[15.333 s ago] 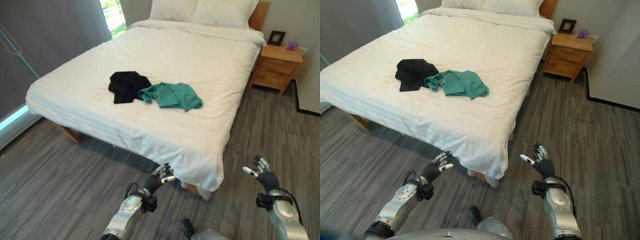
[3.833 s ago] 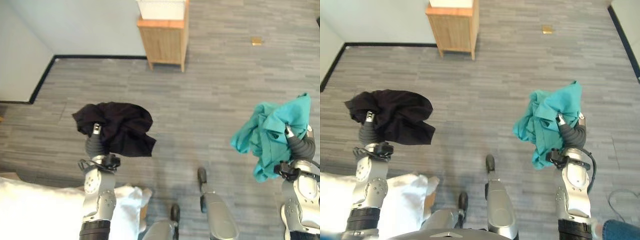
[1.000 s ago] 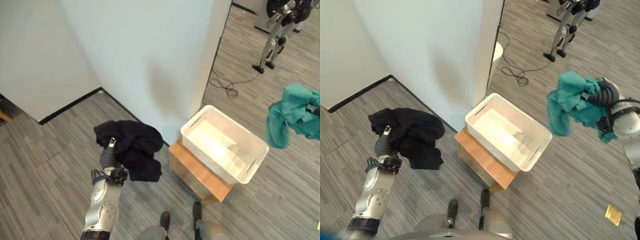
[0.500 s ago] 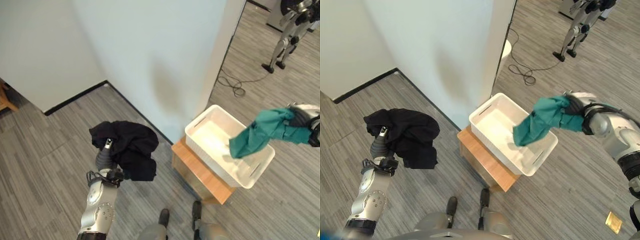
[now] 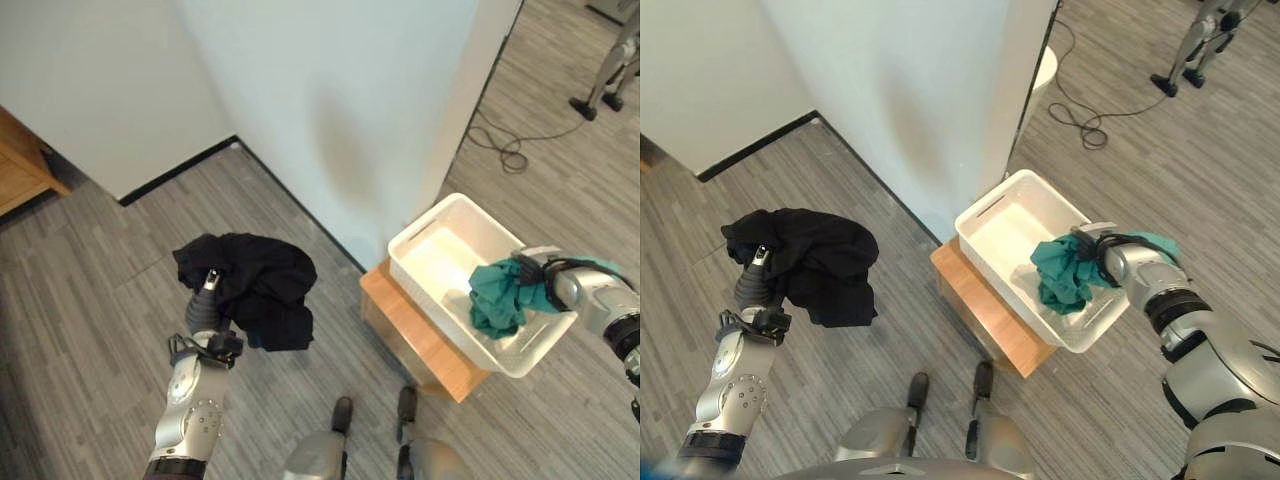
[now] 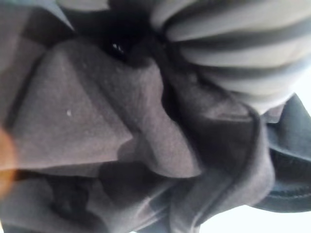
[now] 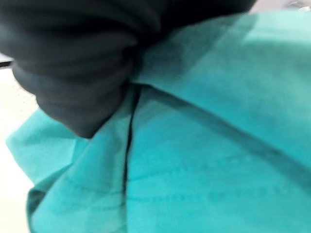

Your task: Pick up bed clothes into laundry basket.

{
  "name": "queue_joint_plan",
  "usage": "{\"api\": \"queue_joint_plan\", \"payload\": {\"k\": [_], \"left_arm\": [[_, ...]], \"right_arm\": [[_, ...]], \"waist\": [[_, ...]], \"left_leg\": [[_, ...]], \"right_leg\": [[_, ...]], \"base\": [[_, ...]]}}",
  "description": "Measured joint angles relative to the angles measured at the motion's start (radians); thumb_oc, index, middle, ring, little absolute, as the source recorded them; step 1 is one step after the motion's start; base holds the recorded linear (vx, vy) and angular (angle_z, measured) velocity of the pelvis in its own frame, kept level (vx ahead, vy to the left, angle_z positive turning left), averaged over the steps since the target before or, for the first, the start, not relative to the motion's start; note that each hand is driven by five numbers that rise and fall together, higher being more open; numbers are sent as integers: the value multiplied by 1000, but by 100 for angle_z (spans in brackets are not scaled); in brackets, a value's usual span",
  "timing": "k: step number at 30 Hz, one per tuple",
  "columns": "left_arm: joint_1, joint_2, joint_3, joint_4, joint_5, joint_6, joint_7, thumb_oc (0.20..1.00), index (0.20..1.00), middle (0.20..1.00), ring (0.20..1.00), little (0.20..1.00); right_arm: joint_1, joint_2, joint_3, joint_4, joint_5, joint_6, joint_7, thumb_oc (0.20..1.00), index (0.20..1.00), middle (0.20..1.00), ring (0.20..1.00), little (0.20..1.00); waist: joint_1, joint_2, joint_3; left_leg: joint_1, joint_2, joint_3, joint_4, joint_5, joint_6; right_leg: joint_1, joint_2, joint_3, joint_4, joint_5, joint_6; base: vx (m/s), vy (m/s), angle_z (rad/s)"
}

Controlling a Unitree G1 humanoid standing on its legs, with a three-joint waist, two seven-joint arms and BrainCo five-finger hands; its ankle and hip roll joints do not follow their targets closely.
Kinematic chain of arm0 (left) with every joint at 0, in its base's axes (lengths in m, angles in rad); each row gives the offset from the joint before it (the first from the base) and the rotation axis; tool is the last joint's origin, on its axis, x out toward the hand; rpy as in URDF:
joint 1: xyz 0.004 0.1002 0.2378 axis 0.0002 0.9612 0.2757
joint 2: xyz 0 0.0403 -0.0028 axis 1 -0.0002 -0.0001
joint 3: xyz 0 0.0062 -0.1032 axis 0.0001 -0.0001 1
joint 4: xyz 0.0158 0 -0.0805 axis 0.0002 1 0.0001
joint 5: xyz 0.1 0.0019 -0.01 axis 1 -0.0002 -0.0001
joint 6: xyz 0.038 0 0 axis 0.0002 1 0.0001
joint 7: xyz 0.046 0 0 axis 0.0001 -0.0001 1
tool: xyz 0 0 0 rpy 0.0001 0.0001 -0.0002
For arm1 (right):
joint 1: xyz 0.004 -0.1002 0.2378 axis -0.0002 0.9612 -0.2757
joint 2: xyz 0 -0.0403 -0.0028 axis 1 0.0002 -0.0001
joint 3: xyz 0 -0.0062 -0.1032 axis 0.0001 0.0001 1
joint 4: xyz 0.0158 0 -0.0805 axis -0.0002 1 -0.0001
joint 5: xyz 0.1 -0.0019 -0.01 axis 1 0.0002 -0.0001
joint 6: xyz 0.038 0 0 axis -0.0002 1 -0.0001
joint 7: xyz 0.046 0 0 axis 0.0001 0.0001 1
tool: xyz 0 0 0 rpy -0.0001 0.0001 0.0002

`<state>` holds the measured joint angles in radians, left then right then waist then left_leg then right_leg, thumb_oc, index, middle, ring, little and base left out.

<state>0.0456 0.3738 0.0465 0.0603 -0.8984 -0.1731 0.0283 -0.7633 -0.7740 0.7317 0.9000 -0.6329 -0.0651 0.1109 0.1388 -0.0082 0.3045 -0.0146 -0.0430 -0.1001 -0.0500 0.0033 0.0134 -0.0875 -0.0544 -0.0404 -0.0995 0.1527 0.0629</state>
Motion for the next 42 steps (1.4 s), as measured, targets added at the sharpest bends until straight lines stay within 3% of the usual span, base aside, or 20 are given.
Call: {"api": "queue_joint_plan", "payload": {"k": [7, 8, 9, 14, 20, 23, 26, 27, 28, 31, 33, 34, 37, 39, 40, 42], "left_arm": [[-7, -9, -10, 0, 1, 0, 9, 200, 200, 200, 200, 200], [-10, -18, -13, 0, 1, 0, 9, 200, 200, 200, 200, 200], [-12, -24, -15, 0, 1, 0, 10, 200, 200, 200, 200, 200], [-40, -30, -45, 0, 2, 0, 27, 200, 200, 200, 200, 200], [-49, -39, -37, 0, 6, 0, 39, 200, 200, 200, 200, 200], [-43, -41, -9, -6, 9, 0, 46, 200, 200, 200, 200, 200], [-51, -39, 25, -9, 14, 0, 59, 200, 200, 200, 200, 200], [-71, -33, 18, -15, 36, 5, 59, 200, 200, 200, 200, 200], [-63, -8, 33, -57, 58, 10, 63, 200, 200, 200, 200, 200], [-59, 157, 108, -87, 126, 10, 62, 200, 200, 200, 200, 200], [-82, 291, 136, -96, 160, 9, 40, 200, 200, 200, 200, 200], [-137, 346, 160, -95, 174, 9, 36, 200, 200, 200, 200, 200], [-249, 357, 119, -91, 177, 3, 33, 200, 200, 200, 200, 200], [-367, 413, 28, -77, 203, 1, -1, 200, 200, 200, 200, 200], [-386, 465, 0, -77, 205, 2, -17, 200, 200, 200, 200, 200], [-427, 557, -38, -70, 206, 8, -38, 200, 200, 200, 200, 200]], "right_arm": [[-21, 106, 32, 15, -73, 16, 2, 200, 200, 200, 200, 200], [-26, 114, 32, 6, -76, 18, 2, 272, 272, 272, 272, 272], [-31, 123, 32, 5, -76, 18, 2, 1000, 1000, 1000, 1000, 1000], [-59, 204, -11, 76, -76, 57, -30, 1000, 1000, 1000, 1000, 1000], [-7, 192, -29, 36, -44, 67, -18, 1000, 1000, 1000, 1000, 1000], [171, 91, -266, -341, 105, 86, -20, 1000, 1000, 1000, 1000, 1000], [231, 35, -347, -448, 175, 91, -35, 1000, 1000, 1000, 1000, 1000], [344, -4, -460, -573, 224, 94, -33, 1000, 1000, 1000, 1000, 1000], [485, -26, -617, -741, 275, 81, -37, 1000, 1000, 1000, 1000, 1000], [655, -105, -795, -880, 378, 55, -40, 1000, 1000, 1000, 1000, 1000], [766, -98, -935, -955, 413, 47, -53, 1000, 1000, 1000, 1000, 1000], [787, -30, -1007, -973, 431, 36, -78, 1000, 1000, 1000, 1000, 1000], [801, 78, -1021, -990, 461, 29, -101, 1000, 1000, 1000, 1000, 1000], [866, 182, -977, -1011, 485, 9, -102, 1000, 1000, 1000, 1000, 1000], [889, 185, -974, -1011, 484, 8, -102, 1000, 1000, 1000, 1000, 1000], [920, 167, -970, -1012, 470, 7, -102, 1000, 1000, 1000, 1000, 1000]], "waist": [[3, 26, 1], [3, 30, 0], [3, 33, 0], [3, 54, -3], [-4, 66, -7], [-37, 66, -7], [-91, 62, -12], [-89, 64, -11], [-85, 65, -11], [-154, 60, -15], [-185, 61, -18], [-221, 61, -27], [-248, 71, -47], [-299, 107, -73], [-328, 116, -80], [-340, 115, -80]], "left_leg": [[-20, -3, -16, 0, 3, -1], [-20, -4, -16, 0, 3, -1], [-20, -4, -16, 0, 3, -1], [-32, -4, -23, 2, 7, -7], [-32, -5, -22, 2, 10, -8], [-28, -9, -17, 0, 12, -5], [1, -9, -6, -5, 12, -4], [2, -10, -3, -7, 12, -4], [2, -9, 0, -16, 15, -1], [24, -7, 19, -24, 15, 1], [41, -4, 38, -35, 14, 1], [47, -2, 47, -42, 12, 0], [57, 0, 73, -42, 8, -1], [58, 2, 92, -49, -9, -1], [67, 4, 95, -47, -2, -3], [73, 7, 114, -43, -1, -3]], "right_leg": [[-17, -3, -7, 0, 0, 0], [-17, -4, -7, 0, 0, 0], [-17, -4, -7, 0, 0, 0], [-26, -5, -14, 0, 0, -1], [-27, -5, -13, 0, 3, -4], [-25, -4, -6, 0, 4, -3], [-5, -9, 5, 0, 5, -1], [-1, -6, 4, 0, 4, 0], [-6, -9, 7, 0, 4, 0], [2, -6, 34, 0, 7, 1], [6, -1, 54, 0, 7, 1], [6, 1, 63, 0, 6, 1], [5, 6, 92, 0, 13, 0], [3, 11, 108, 0, 14, 2], [4, 15, 115, 0, 14, 1], [3, 21, 132, 0, 16, -1]], "base": [[6, 1, 4], [0, 0, 0], [0, 0, 0], [-2, 3, 4], [4, 8, 0], [18, 28, -4], [33, 21, -8], [0, 0, 0], [30, 17, -9], [36, 18, -25], [57, 21, -28], [42, 22, -35], [1, 24, -32], [64, 44, -26], [16, 42, -20], [4, 36, -16]]}}
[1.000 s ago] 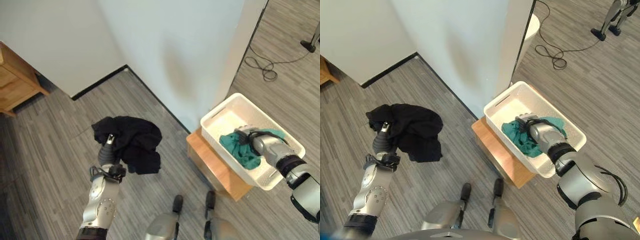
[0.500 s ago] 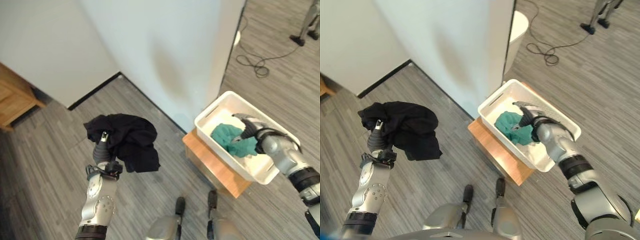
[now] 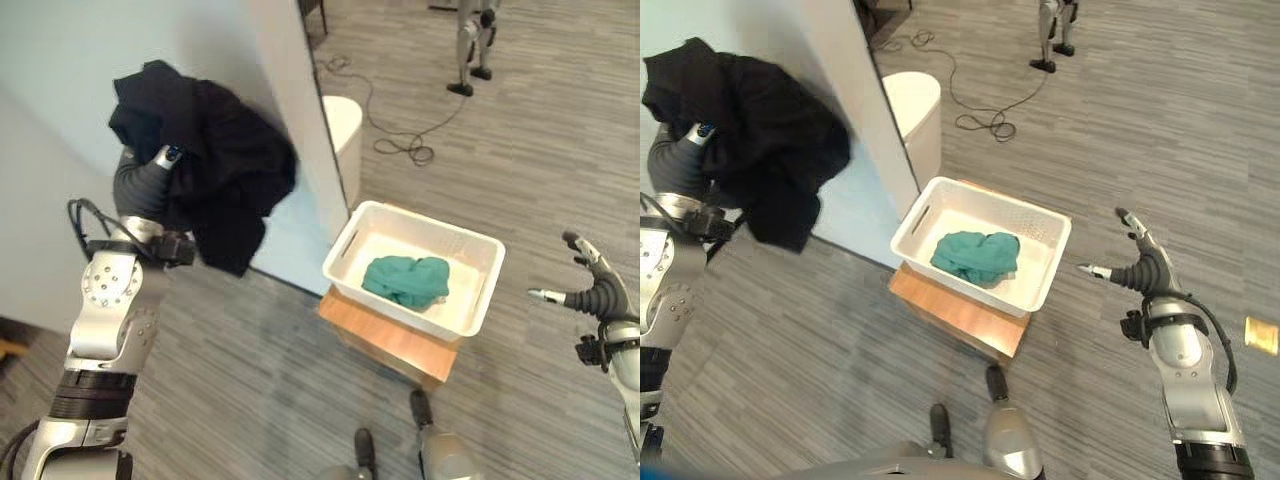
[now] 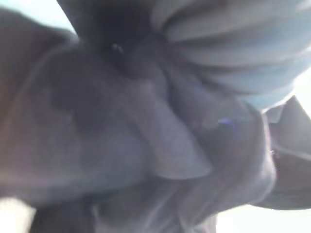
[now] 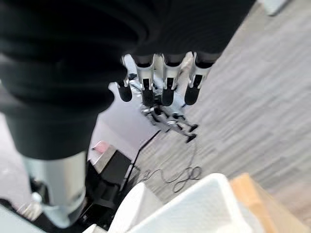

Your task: Pick up bed clothes into laundry basket.

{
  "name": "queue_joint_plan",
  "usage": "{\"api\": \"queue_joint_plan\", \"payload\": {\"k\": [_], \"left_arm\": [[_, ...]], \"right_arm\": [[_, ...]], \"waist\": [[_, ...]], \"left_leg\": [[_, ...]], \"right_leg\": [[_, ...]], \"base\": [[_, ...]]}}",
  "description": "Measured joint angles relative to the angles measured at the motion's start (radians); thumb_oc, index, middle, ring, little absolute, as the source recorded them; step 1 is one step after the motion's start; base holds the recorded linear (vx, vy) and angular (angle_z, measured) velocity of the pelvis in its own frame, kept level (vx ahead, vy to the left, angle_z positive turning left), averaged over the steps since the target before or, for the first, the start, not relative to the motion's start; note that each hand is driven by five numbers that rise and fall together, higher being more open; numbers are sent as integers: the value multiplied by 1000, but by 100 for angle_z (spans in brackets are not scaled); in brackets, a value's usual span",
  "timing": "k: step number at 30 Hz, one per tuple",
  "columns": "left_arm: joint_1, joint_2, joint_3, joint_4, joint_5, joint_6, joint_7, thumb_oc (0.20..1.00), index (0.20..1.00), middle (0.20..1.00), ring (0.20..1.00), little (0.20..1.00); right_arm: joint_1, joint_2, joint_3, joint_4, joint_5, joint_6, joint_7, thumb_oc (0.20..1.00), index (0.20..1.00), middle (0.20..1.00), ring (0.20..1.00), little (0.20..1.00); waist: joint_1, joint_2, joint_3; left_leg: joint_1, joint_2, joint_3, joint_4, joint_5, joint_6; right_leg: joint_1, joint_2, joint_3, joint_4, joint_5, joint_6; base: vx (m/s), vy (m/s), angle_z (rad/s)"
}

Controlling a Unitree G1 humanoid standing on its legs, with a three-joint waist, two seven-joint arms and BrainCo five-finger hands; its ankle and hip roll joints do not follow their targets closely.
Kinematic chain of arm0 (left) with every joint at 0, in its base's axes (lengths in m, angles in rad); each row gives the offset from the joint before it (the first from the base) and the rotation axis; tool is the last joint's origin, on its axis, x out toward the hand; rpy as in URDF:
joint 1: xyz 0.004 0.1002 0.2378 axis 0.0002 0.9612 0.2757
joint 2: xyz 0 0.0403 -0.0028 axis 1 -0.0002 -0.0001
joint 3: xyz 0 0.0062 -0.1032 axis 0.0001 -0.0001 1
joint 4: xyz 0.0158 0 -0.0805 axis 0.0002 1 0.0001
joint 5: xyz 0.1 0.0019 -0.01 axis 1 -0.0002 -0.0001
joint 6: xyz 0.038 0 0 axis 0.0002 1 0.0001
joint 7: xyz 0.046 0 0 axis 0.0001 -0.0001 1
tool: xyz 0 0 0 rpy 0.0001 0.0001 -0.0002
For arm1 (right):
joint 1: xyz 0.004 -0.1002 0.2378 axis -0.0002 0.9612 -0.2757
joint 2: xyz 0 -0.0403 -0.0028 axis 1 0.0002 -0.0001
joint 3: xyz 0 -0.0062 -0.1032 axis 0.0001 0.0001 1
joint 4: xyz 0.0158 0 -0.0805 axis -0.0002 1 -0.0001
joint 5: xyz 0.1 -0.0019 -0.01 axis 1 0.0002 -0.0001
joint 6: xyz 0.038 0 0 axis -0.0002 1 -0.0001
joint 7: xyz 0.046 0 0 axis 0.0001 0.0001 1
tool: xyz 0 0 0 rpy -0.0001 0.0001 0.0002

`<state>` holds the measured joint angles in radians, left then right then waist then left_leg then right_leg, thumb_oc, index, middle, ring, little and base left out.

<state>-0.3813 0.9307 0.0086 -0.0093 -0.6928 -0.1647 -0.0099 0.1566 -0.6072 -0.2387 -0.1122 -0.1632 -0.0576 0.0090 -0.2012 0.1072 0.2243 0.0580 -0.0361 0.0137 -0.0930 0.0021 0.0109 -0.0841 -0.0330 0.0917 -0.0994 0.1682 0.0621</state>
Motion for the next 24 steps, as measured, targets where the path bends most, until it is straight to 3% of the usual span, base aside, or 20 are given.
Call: {"api": "queue_joint_plan", "payload": {"k": [2, 5, 6, 8, 12, 17, 24], "left_arm": [[-104, 81, -82, 47, 1, 1, -32, 200, 200, 200, 200, 200], [-190, 82, -161, 75, 0, -3, -40, 200, 200, 200, 200, 200], [-281, 92, -275, 134, -2, -6, -41, 200, 200, 200, 200, 200], [-333, 94, -332, 175, -3, -6, -42, 200, 200, 200, 200, 200], [-365, 93, -369, 258, -2, -6, -40, 200, 200, 200, 200, 200], [-394, 120, -448, 366, 45, 16, -40, 200, 200, 200, 200, 200], [-373, 114, -533, 348, 128, 28, -82, 200, 200, 200, 200, 200]], "right_arm": [[21, -41, -16, 1, -34, 0, -3, 1000, 1000, 1000, 1000, 1000], [10, -28, -37, 2, -32, -9, -23, 1000, 1000, 1000, 1000, 1000], [9, -2, -45, 3, -31, -16, -38, 1000, 1000, 1000, 1000, 1000], [14, 22, -54, 4, -30, -20, -56, 1000, 1000, 1000, 1000, 1000], [50, 41, -63, 8, -27, -18, -68, 1000, 1000, 1000, 1000, 1000], [62, 40, -63, 8, -23, -15, -78, 1000, 1000, 1000, 1000, 1000], [40, 35, -65, 5, -33, -6, -92, 1000, 1000, 1000, 1000, 1000]], "waist": [[-12, 14, -10], [-37, 25, -19], [-42, 26, -21], [-58, 32, -24], [-102, 38, -26], [-122, 46, -18], [-127, 100, 54]], "left_leg": [[0, 0, 2, -5, -1, 0], [3, -1, 12, -6, -3, 0], [4, -1, 23, -5, -2, 1], [-7, -4, 33, -6, -3, 1], [-20, -6, 47, -6, -2, 1], [-46, -10, 86, -6, -1, 3], [-65, -15, 120, -6, -7, 3]], "right_leg": [[1, -1, 3, 0, -1, 1], [0, 0, 13, 0, -2, 3], [-1, 0, 17, 0, 1, 6], [-16, -1, 29, 0, 1, 4], [-36, -1, 43, 0, 7, 4], [-77, 0, 80, 0, 19, 10], [-108, 1, 111, 0, 27, 18]], "base": [[3, 21, -10], [16, 22, -12], [7, 20, -14], [0, 20, -16], [-16, 12, -11], [-24, 14, -22], [-10, 7, -15]]}}
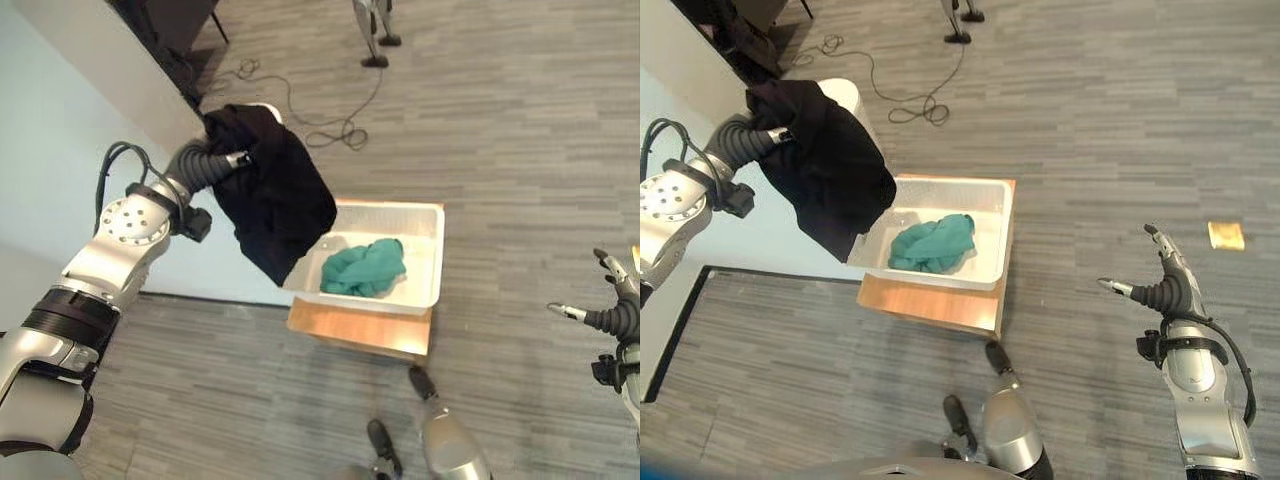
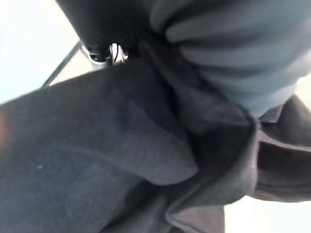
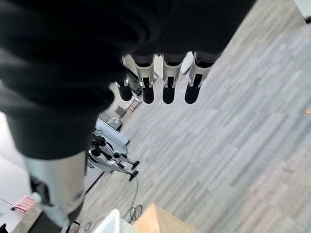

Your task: Pick up bed clothes into laundry basket.

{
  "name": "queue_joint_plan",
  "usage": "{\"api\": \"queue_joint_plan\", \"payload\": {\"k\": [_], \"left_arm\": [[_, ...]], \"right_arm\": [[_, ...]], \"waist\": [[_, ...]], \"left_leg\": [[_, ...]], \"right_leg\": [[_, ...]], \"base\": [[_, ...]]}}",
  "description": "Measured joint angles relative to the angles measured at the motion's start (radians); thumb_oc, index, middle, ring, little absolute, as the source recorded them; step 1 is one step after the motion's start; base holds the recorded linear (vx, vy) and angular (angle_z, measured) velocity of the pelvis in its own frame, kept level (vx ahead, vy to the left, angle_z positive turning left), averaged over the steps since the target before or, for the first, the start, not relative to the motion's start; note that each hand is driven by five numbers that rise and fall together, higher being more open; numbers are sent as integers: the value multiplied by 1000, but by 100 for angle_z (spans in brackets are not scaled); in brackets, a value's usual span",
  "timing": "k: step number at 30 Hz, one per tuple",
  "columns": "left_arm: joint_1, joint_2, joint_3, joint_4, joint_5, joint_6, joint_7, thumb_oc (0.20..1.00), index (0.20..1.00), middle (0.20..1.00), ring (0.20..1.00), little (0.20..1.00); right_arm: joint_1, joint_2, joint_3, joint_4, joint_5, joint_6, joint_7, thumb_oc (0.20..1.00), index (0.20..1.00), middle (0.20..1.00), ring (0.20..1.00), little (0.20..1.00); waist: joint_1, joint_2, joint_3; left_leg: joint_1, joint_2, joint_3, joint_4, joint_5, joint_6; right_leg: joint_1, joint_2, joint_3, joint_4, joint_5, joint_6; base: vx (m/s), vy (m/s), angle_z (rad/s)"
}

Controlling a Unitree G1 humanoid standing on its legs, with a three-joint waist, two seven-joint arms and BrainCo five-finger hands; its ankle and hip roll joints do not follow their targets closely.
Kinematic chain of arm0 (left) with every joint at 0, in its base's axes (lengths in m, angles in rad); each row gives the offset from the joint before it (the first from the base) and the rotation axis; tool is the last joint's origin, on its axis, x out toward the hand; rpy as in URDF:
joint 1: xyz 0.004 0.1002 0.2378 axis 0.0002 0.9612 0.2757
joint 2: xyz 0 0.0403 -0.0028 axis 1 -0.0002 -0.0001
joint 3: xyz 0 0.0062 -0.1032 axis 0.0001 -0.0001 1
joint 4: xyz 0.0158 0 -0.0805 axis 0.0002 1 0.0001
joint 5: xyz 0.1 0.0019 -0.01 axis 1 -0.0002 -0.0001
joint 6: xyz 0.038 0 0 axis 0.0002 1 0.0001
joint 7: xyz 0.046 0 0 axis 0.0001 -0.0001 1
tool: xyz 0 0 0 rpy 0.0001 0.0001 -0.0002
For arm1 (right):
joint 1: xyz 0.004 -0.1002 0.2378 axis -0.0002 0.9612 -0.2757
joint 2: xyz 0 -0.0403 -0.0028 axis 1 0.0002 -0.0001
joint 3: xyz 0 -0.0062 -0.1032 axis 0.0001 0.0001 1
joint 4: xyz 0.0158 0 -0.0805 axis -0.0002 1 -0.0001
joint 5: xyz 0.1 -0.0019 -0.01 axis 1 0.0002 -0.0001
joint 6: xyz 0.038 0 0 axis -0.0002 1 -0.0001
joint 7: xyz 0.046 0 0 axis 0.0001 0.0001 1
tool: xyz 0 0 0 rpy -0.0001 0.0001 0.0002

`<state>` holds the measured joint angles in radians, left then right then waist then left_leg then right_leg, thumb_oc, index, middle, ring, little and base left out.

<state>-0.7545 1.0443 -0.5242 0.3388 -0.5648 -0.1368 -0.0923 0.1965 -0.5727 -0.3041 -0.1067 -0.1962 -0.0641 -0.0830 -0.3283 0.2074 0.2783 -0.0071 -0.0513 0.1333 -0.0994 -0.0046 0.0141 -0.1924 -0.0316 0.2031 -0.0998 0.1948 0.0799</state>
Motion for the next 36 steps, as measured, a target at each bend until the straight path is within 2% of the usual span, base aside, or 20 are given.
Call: {"api": "queue_joint_plan", "payload": {"k": [3, 7, 9, 12, 16, 18, 19, 20, 22, 25, 29, 30, 31, 33, 34, 35, 36], "left_arm": [[-18, -59, -79, -10, 51, 16, 3, 200, 200, 200, 200, 200], [-61, -142, -140, -7, 125, 19, 3, 200, 200, 200, 200, 200], [-84, -243, -134, 42, 167, 19, 17, 200, 200, 200, 200, 200], [-87, -352, -113, 124, 219, 21, 51, 200, 200, 200, 200, 200], [-87, -457, -97, 202, 237, 43, 69, 200, 200, 200, 200, 200], [-105, -496, -94, 257, 272, 53, 80, 200, 200, 200, 200, 200], [-132, -494, -97, 289, 311, 60, 79, 520, 520, 520, 520, 520], [-156, -490, -97, 315, 330, 61, 79, 1000, 1000, 1000, 1000, 1000], [-228, -465, -96, 364, 409, 63, 83, 1000, 1000, 1000, 1000, 1000], [-229, -360, -95, 198, 430, 59, 88, 1000, 1000, 1000, 1000, 1000], [-198, -138, -78, -80, 431, 27, 89, 1000, 1000, 1000, 1000, 1000], [-165, -111, -44, -127, 429, 15, 91, 1000, 1000, 1000, 1000, 1000], [-122, -82, -11, -170, 429, 8, 90, 1000, 1000, 1000, 1000, 1000], [-28, -44, 43, -220, 423, 3, 90, 1000, 1000, 1000, 1000, 1000], [47, -42, 107, -257, 408, -1, 90, 1000, 1000, 1000, 1000, 1000], [216, -67, 242, -325, 367, -23, 94, 1000, 1000, 1000, 1000, 1000], [295, -75, 290, -345, 340, -27, 96, 1000, 1000, 1000, 1000, 1000]], "right_arm": [[-42, -1, 29, 0, 0, 0, -17, 1000, 1000, 1000, 1000, 1000], [-56, -1, 52, -6, -1, 0, -23, 1000, 1000, 1000, 1000, 1000], [-59, -1, 71, -6, -3, 0, -24, 1000, 1000, 1000, 1000, 1000], [-57, 0, 80, -19, -15, 0, -32, 1000, 1000, 1000, 1000, 1000], [-62, 2, 103, -30, -23, 0, -44, 1000, 1000, 1000, 1000, 1000], [-86, 2, 164, -39, -23, -1, -42, 1000, 1000, 1000, 1000, 1000], [-88, 2, 185, -47, -23, -4, -40, 1000, 1000, 1000, 1000, 1000], [-82, 2, 186, -47, -24, -4, -40, 1000, 1000, 1000, 1000, 1000], [-62, 2, 185, -42, -41, -4, -39, 1000, 1000, 1000, 1000, 1000], [-59, 3, 184, -42, -41, -3, -39, 1000, 1000, 1000, 1000, 1000], [-49, 2, 179, -42, -41, -5, -37, 1000, 1000, 1000, 1000, 1000], [-38, 1, 169, -40, -41, -5, -34, 1000, 1000, 1000, 1000, 1000], [-36, 1, 160, -40, -41, -6, -29, 1000, 1000, 1000, 1000, 1000], [-31, 1, 149, -34, -42, -7, -18, 1000, 1000, 1000, 1000, 1000], [-37, 2, 145, -33, -42, -8, -15, 1000, 1000, 1000, 1000, 1000], [-35, 2, 124, -32, -42, -8, -15, 1000, 1000, 1000, 1000, 1000], [-38, 2, 116, -27, -42, -7, -15, 1000, 1000, 1000, 1000, 1000]], "waist": [[2, 14, 23], [0, 17, 52], [-14, 17, 78], [-25, 8, 113], [-34, -14, 140], [-38, -20, 144], [-45, -21, 145], [-48, -21, 145], [-44, -21, 144], [-15, -19, 143], [23, -14, 136], [46, -4, 122], [50, -2, 117], [78, -5, 84], [92, -10, 77], [91, -14, 73], [103, -23, 66]], "left_leg": [[-31, -1, 14, 0, 3, 3], [-63, -3, 21, 0, 3, 3], [-78, -4, 26, 5, 3, 3], [-81, -1, 50, 5, 1, 1], [-81, 11, 73, 1, -4, -7], [-82, 14, 79, 0, -6, -10], [-88, 16, 81, 0, -6, -10], [-87, 18, 81, 0, -6, -11], [-77, 23, 80, 0, -7, -11], [-63, 25, 72, 0, -5, -14], [-42, 24, 43, 0, -4, -16], [-41, 24, 33, 0, -4, -16], [-39, 23, 24, 0, -5, -18], [-41, 23, 13, 0, 3, -13], [-39, 23, 10, 0, 3, -13], [-21, 24, -4, 0, 3, -12], [-14, 24, -9, 0, 3, -13]], "right_leg": [[-36, 1, 6, 0, 9, 5], [-70, 1, 14, 0, 13, 5], [-88, 4, 19, 0, 17, 2], [-100, 11, 42, 0, 16, 5], [-108, 29, 61, 0, 20, 0], [-113, 35, 70, 0, 22, -2], [-119, 37, 73, 1, 24, -3], [-118, 39, 73, 1, 25, -4], [-107, 41, 70, 1, 26, -6], [-88, 40, 60, 1, 27, -9], [-57, 34, 31, 1, 24, -13], [-51, 30, 20, 1, 22, -15], [-47, 30, 15, 1, 21, -16], [-45, 25, -2, 1, 18, -17], [-41, 25, -2, 1, 20, -20], [-19, 24, -15, 1, 21, -22], [-10, 23, -21, 1, 17, -21]], "base": [[-24, -26, -8], [10, -29, -7], [25, -42, -8], [16, -41, -22], [19, -43, -19], [18, -37, -15], [24, -51, -10], [22, -64, -3], [11, -65, 3], [11, -32, 9], [-7, -22, 21], [-19, -18, 26], [-6, -7, 28], [-17, 4, 22], [-36, 20, 18], [-43, 33, 14], [-51, 36, 14]]}}
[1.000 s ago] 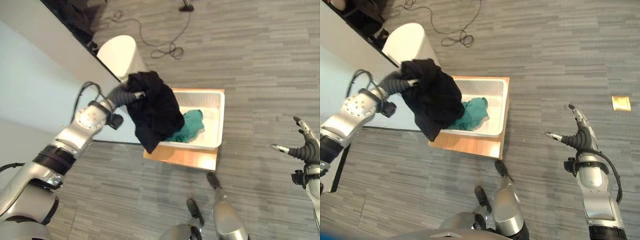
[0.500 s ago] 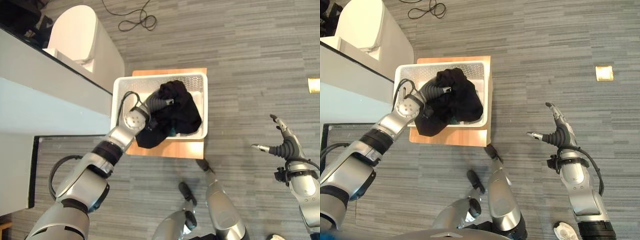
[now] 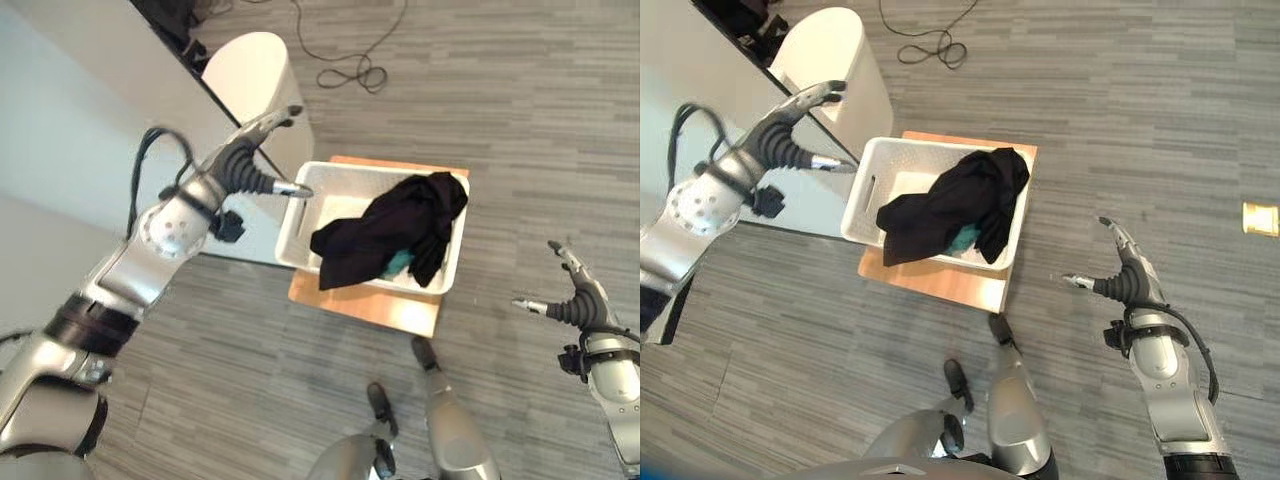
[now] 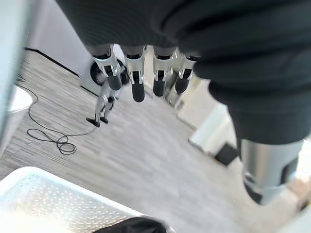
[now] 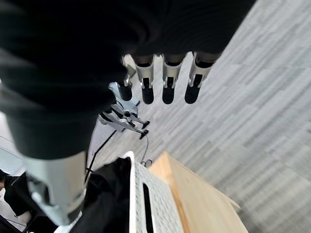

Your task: Pick up bed clothes into laundry basket.

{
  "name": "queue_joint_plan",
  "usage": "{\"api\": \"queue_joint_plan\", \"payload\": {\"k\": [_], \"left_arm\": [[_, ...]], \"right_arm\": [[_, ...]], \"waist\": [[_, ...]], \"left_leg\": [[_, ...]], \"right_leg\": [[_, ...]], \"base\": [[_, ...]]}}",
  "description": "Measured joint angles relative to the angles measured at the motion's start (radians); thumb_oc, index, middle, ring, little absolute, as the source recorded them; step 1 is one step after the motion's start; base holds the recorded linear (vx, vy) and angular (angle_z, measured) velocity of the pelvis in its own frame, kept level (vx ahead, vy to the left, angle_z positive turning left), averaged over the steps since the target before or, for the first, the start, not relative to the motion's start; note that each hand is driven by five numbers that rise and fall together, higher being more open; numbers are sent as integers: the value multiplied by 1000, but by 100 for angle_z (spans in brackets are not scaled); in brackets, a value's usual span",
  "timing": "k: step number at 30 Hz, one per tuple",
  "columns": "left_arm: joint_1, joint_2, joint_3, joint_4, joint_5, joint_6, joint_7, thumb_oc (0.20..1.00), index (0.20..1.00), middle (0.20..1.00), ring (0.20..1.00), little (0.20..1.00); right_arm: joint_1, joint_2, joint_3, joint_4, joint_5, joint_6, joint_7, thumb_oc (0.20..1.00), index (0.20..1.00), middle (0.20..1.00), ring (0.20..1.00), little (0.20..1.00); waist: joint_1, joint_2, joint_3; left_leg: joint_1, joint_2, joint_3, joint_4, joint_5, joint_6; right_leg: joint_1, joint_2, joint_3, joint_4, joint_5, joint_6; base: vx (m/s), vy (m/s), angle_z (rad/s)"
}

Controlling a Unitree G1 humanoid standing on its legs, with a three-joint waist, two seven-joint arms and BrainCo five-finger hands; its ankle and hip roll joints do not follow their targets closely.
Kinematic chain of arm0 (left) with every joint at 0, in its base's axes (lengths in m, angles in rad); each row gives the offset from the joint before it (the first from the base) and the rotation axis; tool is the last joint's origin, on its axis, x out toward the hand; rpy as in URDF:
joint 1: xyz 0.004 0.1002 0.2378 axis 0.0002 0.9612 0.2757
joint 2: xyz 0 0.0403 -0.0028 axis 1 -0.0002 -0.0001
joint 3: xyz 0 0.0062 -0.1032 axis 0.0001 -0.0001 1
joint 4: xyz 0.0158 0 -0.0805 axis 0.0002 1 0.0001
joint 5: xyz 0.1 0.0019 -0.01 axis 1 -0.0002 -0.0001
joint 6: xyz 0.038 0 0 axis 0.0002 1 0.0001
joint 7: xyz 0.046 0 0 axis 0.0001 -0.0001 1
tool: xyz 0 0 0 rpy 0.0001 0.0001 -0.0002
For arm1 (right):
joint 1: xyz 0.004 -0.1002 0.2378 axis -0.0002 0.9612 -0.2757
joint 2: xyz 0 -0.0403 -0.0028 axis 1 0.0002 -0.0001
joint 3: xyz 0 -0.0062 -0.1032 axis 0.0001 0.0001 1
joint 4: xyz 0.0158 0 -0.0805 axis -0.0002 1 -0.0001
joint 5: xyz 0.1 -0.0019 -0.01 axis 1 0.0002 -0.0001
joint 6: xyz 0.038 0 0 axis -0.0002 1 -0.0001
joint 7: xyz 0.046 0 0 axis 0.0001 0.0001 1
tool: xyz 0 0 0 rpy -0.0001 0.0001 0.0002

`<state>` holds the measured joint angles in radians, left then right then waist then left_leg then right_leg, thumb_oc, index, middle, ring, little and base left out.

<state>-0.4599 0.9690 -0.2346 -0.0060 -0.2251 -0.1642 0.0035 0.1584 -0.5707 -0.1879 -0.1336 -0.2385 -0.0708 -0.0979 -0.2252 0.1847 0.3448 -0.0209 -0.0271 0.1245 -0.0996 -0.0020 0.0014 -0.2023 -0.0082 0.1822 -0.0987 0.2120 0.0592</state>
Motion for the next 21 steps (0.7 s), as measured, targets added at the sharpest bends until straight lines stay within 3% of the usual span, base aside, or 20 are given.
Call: {"api": "queue_joint_plan", "payload": {"k": [1, 2, 3, 5, 7, 8, 9, 10, 11, 12, 14, 15, 16, 17, 18, 19, 20, 21], "left_arm": [[61, -28, 54, -26, -31, -1, 4, 1000, 1000, 1000, 1000, 1000], [313, -246, 318, -124, -136, -31, 16, 1000, 1000, 1000, 1000, 1000], [373, -315, 357, -123, -183, -41, 40, 1000, 1000, 1000, 1000, 1000], [440, -368, 367, -114, -243, -36, 49, 1000, 1000, 1000, 1000, 1000], [553, -588, 452, -114, -315, -52, 61, 1000, 1000, 1000, 1000, 1000], [577, -714, 429, -54, -375, -53, 66, 1000, 1000, 1000, 1000, 1000], [574, -775, 399, 6, -413, -42, 74, 1000, 1000, 1000, 1000, 1000], [573, -789, 310, 64, -461, -16, 73, 1000, 1000, 1000, 1000, 1000], [535, -845, 289, 107, -478, -17, 61, 1000, 1000, 1000, 1000, 1000], [544, -872, 228, 121, -490, -16, 57, 1000, 1000, 1000, 1000, 1000], [588, -833, 207, 76, -492, -21, 34, 1000, 1000, 1000, 1000, 1000], [606, -789, 211, 82, -496, -18, 27, 1000, 1000, 1000, 1000, 1000], [593, -786, 216, 87, -496, -19, 20, 1000, 1000, 1000, 1000, 1000], [573, -788, 225, 104, -494, -23, 18, 1000, 1000, 1000, 1000, 1000], [600, -785, 247, 88, -486, -19, 20, 1000, 1000, 1000, 1000, 1000], [609, -771, 280, 77, -475, -19, 21, 1000, 1000, 1000, 1000, 1000], [631, -769, 294, 74, -475, -23, 24, 1000, 1000, 1000, 1000, 1000], [626, -768, 301, 83, -477, -28, 23, 1000, 1000, 1000, 1000, 1000]], "right_arm": [[3, 0, -4, 1, 0, 0, 0, 1000, 1000, 1000, 1000, 1000], [9, 0, -17, -1, 0, 0, 2, 1000, 1000, 1000, 1000, 1000], [26, 2, -32, 2, 0, 0, -1, 1000, 1000, 1000, 1000, 1000], [32, 10, -32, 24, -1, 2, 2, 1000, 1000, 1000, 1000, 1000], [30, 37, -37, 24, -1, -1, 15, 1000, 1000, 1000, 1000, 1000], [38, 47, -38, 23, 0, 5, 16, 1000, 1000, 1000, 1000, 1000], [43, 42, -37, 28, 0, 7, 16, 1000, 1000, 1000, 1000, 1000], [25, 40, 5, 17, 0, 8, 25, 1000, 1000, 1000, 1000, 1000], [57, 40, 9, 5, 2, -6, 20, 1000, 1000, 1000, 1000, 1000], [79, 35, 54, 8, 2, -3, 40, 1000, 1000, 1000, 1000, 1000], [28, 46, 106, -12, 3, -10, 60, 1000, 1000, 1000, 1000, 1000], [-2, 42, 114, -48, 5, -43, 61, 1000, 1000, 1000, 1000, 1000], [1, 27, 115, -65, 17, -49, 58, 1000, 1000, 1000, 1000, 1000], [0, -8, 112, -65, 37, -62, 58, 1000, 1000, 1000, 1000, 1000], [-32, -32, 120, -32, 53, -61, 77, 1000, 1000, 1000, 1000, 1000], [-43, -34, 123, -30, 62, -63, 85, 1000, 1000, 1000, 1000, 1000], [-40, -38, 123, -28, 73, -65, 85, 1000, 1000, 1000, 1000, 1000], [-29, -42, 135, -18, 91, -65, 80, 1000, 1000, 1000, 1000, 1000]], "waist": [[10, -7, -12], [13, -25, -26], [22, -37, -35], [62, -72, -58], [80, -101, -78], [91, -105, -77], [81, -110, -79], [108, -116, -65], [60, -91, -67], [24, -81, -87], [112, -128, -91], [128, -153, -100], [127, -169, -106], [113, -144, -104], [202, -118, -99], [225, -123, -89], [236, -120, -90], [234, -137, -82]], "left_leg": [[1, 0, 1, 0, -1, -1], [19, 4, -1, 1, -5, -4], [28, 5, -6, 6, -4, -2], [25, 4, -23, 6, -3, -2], [24, 5, -27, 5, 0, 2], [17, 1, -80, 14, 1, 3], [19, -4, -112, 32, 1, 3], [13, -20, -207, 53, 20, 11], [-8, -25, -344, 92, 18, 7], [-13, -20, -436, 98, 51, 10], [-15, -55, -462, 111, 59, -13], [-40, -113, -592, 122, 81, -37], [-69, -128, -646, 112, 106, -62], [-91, -131, -714, 109, 123, -87], [-132, -83, -634, 122, 72, -81], [-157, -84, -598, 134, 61, -93], [-186, -70, -590, 146, 50, -78], [-221, -58, -545, 149, 19, -81]], "right_leg": [[0, 0, 1, 0, -4, 0], [18, 3, -2, 0, -8, -4], [29, 4, -10, 0, -8, -4], [30, 2, -21, 0, -14, 1], [34, -3, -33, 13, -27, 6], [36, -10, -68, 69, -49, 3], [29, -14, -100, 121, -88, 5], [25, -29, -106, 243, -155, 23], [30, 24, 27, 365, -242, 42], [66, 111, 167, 478, -359, 13], [71, 201, 317, 624, -437, 16], [106, 251, 356, 618, -482, -63], [111, 270, 350, 583, -483, -115], [97, 280, 341, 543, -433, -145], [75, 287, 301, 501, -361, -141], [80, 285, 274, 488, -353, -140], [68, 293, 224, 490, -345, -144], [57, 260, 121, 461, -340, -162]], "base": [[-53, 38, 4], [-60, 14, 10], [-49, 11, 22], [-84, -7, 15], [-116, -5, 28], [-214, -42, 96], [-224, -87, 151], [-220, -116, 226], [-144, -166, 364], [-94, -121, 316], [-318, -187, 180], [-454, -249, 193], [-518, -293, 277], [-357, -140, 210], [-482, -168, 172], [-453, -82, 137], [-376, -18, 156], [-339, 14, 262]]}}
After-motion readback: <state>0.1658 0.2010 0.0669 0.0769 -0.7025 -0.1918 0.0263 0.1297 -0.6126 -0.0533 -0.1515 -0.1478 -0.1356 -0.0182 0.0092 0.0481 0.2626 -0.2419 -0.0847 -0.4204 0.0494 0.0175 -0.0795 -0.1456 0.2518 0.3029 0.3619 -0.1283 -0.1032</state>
